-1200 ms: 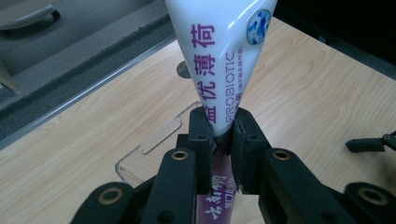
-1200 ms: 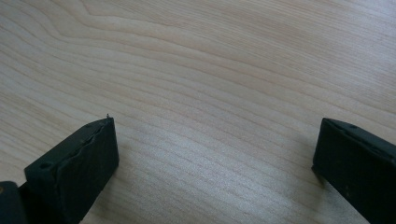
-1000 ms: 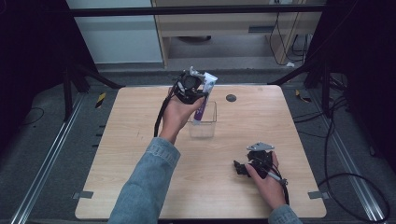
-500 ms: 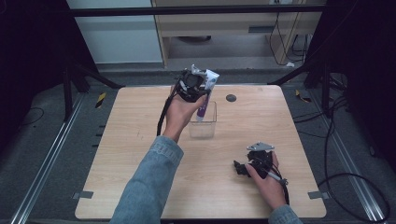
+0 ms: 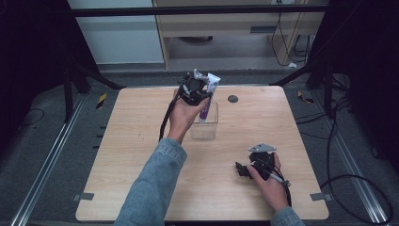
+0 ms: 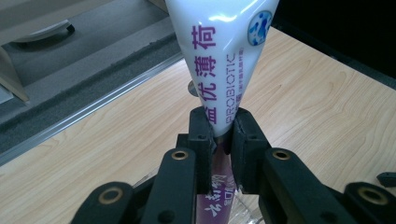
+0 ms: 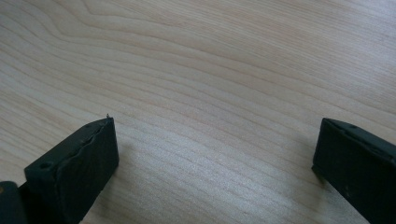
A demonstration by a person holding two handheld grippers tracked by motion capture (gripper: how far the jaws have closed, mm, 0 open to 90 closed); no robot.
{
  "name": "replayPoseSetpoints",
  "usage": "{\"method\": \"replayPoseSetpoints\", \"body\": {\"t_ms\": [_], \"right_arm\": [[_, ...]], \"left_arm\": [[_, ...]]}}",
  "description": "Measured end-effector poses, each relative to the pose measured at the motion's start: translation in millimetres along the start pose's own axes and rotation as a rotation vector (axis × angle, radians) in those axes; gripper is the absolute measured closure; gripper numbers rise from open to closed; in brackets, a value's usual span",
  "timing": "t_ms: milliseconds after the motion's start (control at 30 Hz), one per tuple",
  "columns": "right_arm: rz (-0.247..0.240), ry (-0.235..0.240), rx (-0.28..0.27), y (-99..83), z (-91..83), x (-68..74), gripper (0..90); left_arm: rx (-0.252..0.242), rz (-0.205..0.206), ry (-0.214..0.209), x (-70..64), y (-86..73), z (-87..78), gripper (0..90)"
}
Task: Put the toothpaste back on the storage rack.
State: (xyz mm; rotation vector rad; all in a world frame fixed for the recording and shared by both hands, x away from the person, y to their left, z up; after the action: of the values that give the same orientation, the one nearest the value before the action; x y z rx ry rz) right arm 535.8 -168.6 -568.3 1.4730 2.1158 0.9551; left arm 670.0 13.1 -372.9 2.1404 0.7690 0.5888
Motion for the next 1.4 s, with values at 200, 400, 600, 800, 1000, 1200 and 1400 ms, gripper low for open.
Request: {"method": "replayPoseSetpoints", "body": {"t_ms": [200,400,600,800,1000,1200,1400], "right_arm": [[0.002,0.004,-0.001,0.0,-0.1,0.2,0.4],[0.001,0.003,-0.002,0.1,-0.1,0.1,0.4],[-0.001,0.003,-0.002,0.2,-0.1,-0.1,0.4],[0.015,0.009,0.003,0.1,-0.8,1.2,0.4],[-0.001,0.003,-0.002,0.2,-0.1,-0.1,0.4],[-0.001,0.003,-0.002,0.2,-0.1,-0.1,0.4],[0.001,0.004,-0.001,0.1,-0.1,0.1,0.4]], "left_arm": [[-0.004,0.001,0.004,0.9,-4.0,3.5,79.5],[0.009,-0.014,0.010,3.8,-14.7,10.4,79.5],[0.016,-0.012,0.011,3.3,-22.3,15.3,79.5],[0.034,0.009,0.020,2.2,-28.2,20.8,79.5],[0.038,0.005,0.012,0.9,-31.3,21.9,79.5],[0.046,-0.003,0.013,2.8,-37.6,22.6,79.5],[0.047,-0.006,0.015,5.0,-42.5,21.4,79.5]]}}
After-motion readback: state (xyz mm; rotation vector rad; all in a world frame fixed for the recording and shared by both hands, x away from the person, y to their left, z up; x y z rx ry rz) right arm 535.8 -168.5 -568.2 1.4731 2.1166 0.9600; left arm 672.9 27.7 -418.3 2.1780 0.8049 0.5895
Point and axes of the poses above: each handheld gripper's, and its own axes: z roughly forward along the jaws, y roughly out of its top, x roughly to its left, the point moved 8 cm from there along z, roughly forward along the jaws, and after that the axes turned 6 degrees about z, right-handed, at the moved point
